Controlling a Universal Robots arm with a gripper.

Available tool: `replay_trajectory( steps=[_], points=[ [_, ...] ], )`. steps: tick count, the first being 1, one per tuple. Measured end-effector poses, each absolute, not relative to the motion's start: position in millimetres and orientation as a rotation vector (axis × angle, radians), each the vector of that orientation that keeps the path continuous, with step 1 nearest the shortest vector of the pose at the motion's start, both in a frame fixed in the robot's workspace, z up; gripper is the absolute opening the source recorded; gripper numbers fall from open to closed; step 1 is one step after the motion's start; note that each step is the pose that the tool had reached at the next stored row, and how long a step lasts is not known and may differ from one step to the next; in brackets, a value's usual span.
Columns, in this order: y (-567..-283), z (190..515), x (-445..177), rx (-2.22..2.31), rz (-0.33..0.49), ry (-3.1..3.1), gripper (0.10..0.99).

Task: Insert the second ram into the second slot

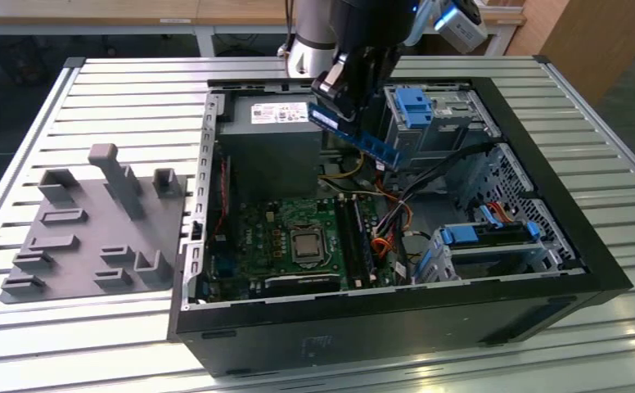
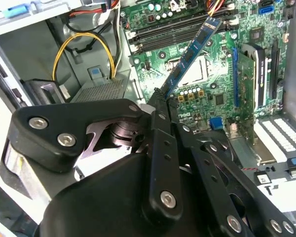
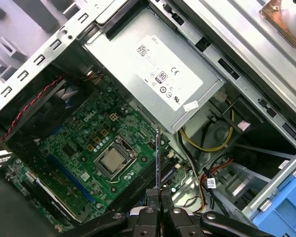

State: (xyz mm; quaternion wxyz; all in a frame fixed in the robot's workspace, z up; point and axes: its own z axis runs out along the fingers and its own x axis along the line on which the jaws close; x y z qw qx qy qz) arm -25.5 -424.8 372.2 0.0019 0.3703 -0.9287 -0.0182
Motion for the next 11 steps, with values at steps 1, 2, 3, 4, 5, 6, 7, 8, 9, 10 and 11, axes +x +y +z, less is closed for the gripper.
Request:
replay_trajectory(
  steps=[1, 2, 3, 4, 5, 6, 7, 8, 9, 10, 11],
  points=[
    [-424.7, 372.2, -25.5, 1.149, -0.057, -2.919, 0.129],
    [-424.8, 372.2, -25.5, 1.136, -0.057, -2.925, 0.129],
    [-424.8, 372.1, -25.5, 1.123, -0.057, -2.93, 0.129],
    [-424.8, 372.1, -25.5, 1.11, -0.057, -2.935, 0.129],
    [-424.7, 372.1, -25.5, 1.098, -0.057, -2.94, 0.129],
    [-424.8, 372.1, -25.5, 1.086, -0.057, -2.944, 0.129],
    [-424.8, 372.1, -25.5, 1.075, -0.057, -2.948, 0.129],
    [-424.8, 372.1, -25.5, 1.062, -0.057, -2.953, 0.129],
    [-424.8, 372.0, -25.5, 1.05, -0.057, -2.958, 0.129],
    [-424.8, 372.1, -25.5, 1.038, -0.056, -2.962, 0.129],
    [-424.8, 372.1, -25.5, 1.024, -0.056, -2.967, 0.129]
  ],
)
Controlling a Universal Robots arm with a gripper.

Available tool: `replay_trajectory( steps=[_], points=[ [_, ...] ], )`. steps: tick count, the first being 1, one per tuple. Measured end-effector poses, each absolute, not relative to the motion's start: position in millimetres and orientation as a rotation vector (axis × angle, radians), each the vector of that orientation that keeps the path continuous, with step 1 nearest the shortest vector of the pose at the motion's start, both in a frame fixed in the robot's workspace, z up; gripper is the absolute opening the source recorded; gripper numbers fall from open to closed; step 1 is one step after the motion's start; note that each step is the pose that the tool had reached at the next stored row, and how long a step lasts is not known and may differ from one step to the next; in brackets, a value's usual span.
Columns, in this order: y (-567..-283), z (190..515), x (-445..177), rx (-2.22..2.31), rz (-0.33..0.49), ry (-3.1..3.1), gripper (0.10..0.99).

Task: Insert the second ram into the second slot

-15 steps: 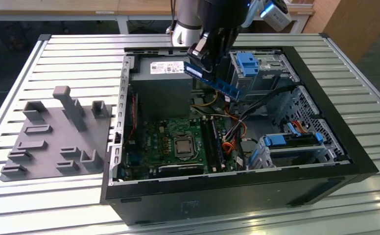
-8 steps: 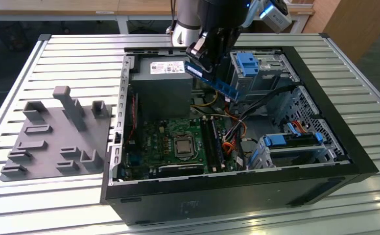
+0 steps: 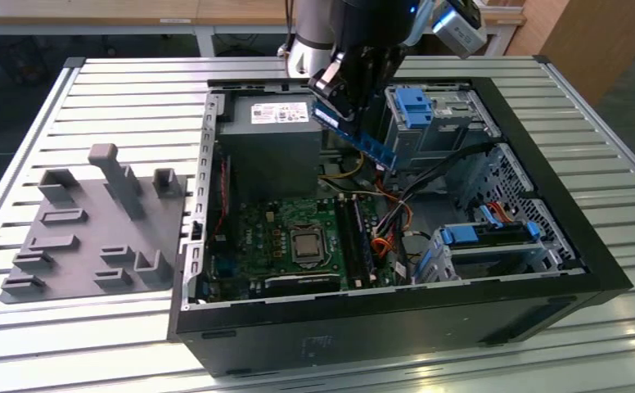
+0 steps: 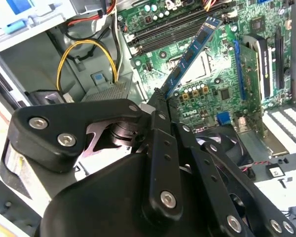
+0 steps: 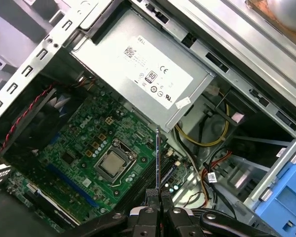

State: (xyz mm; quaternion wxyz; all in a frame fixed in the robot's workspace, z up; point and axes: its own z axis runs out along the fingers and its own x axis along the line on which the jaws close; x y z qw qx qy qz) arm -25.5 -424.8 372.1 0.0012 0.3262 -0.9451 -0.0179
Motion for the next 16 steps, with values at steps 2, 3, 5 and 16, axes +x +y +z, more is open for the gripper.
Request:
replay_trajectory(
  steps=[2, 3, 5, 16],
  points=[
    [-424.8, 372.0, -25.5, 0.999, -0.056, -2.976, 0.129],
    [-424.8, 372.0, -25.5, 0.987, -0.055, -2.98, 0.129],
    [-424.8, 372.0, -25.5, 0.96, -0.055, -2.989, 0.129],
    [-424.8, 371.9, -25.5, 0.819, -0.053, -3.032, 0.129]
  ],
)
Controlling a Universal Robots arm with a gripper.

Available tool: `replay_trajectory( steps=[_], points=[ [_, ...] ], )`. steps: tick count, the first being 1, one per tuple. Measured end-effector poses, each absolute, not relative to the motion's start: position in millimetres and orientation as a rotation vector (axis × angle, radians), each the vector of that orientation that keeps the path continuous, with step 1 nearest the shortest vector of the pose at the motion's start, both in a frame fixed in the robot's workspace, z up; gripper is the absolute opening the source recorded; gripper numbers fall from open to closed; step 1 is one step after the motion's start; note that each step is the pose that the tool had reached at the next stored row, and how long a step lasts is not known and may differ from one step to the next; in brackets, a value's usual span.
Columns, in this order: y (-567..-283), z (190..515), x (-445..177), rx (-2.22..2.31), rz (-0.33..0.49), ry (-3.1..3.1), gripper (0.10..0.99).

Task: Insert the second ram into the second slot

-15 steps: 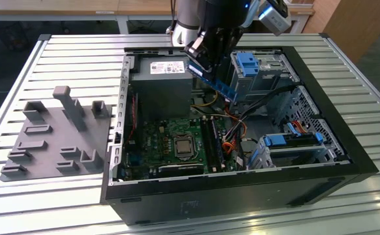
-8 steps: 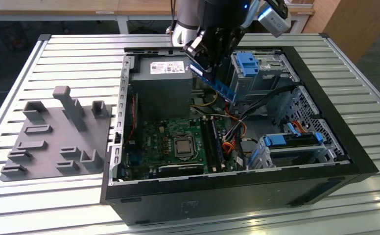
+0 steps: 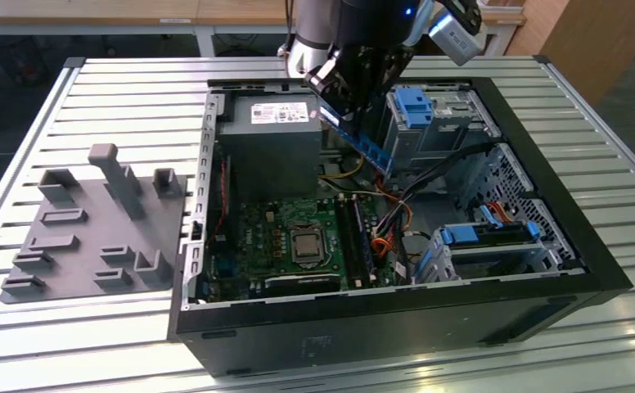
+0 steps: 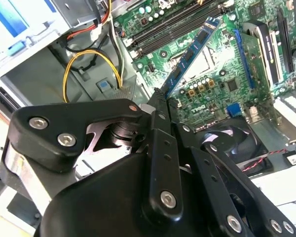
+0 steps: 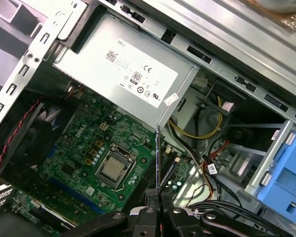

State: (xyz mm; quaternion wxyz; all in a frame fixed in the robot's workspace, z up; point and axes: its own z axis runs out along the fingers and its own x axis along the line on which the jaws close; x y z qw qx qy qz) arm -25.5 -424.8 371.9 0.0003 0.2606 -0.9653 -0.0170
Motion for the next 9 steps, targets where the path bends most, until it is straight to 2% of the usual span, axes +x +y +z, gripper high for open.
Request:
replay_trajectory(
  steps=[9],
  points=[
    [-424.8, 371.9, -25.5, 0.705, -0.051, -3.061, 0.129]
  ],
)
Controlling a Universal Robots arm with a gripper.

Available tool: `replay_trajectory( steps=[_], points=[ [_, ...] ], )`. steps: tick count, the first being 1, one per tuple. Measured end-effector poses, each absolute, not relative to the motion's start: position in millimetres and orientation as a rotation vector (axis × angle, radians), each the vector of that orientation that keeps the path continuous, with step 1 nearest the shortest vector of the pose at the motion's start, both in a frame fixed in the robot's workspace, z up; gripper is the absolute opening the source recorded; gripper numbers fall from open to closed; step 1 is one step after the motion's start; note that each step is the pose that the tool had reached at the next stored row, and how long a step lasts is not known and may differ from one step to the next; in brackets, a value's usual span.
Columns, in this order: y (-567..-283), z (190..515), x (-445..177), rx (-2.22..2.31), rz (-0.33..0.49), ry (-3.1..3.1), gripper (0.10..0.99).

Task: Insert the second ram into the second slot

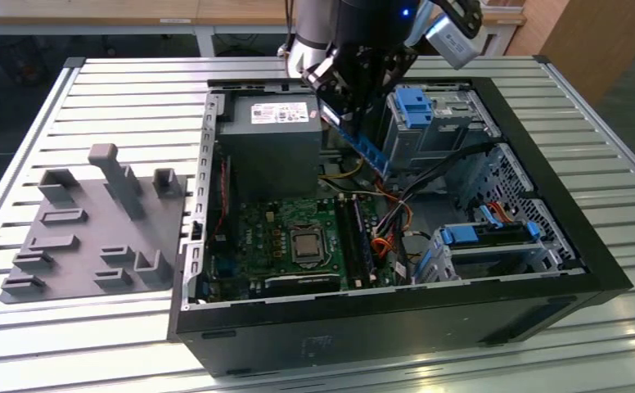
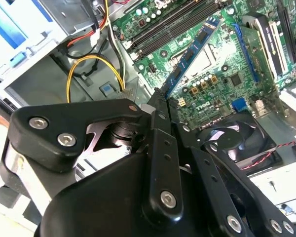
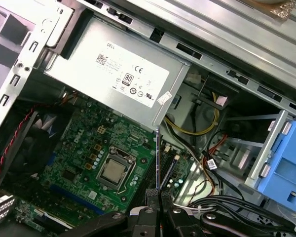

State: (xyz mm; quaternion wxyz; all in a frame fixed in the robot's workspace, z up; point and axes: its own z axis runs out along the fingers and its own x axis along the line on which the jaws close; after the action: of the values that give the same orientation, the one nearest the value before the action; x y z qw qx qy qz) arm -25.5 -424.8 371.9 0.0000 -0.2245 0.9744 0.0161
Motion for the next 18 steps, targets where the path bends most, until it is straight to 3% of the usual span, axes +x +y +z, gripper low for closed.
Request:
replay_trajectory(
  steps=[18],
  points=[
    [-424.7, 371.3, -25.5, -0.512, 0.045, 3.098, 0.129]
  ],
)
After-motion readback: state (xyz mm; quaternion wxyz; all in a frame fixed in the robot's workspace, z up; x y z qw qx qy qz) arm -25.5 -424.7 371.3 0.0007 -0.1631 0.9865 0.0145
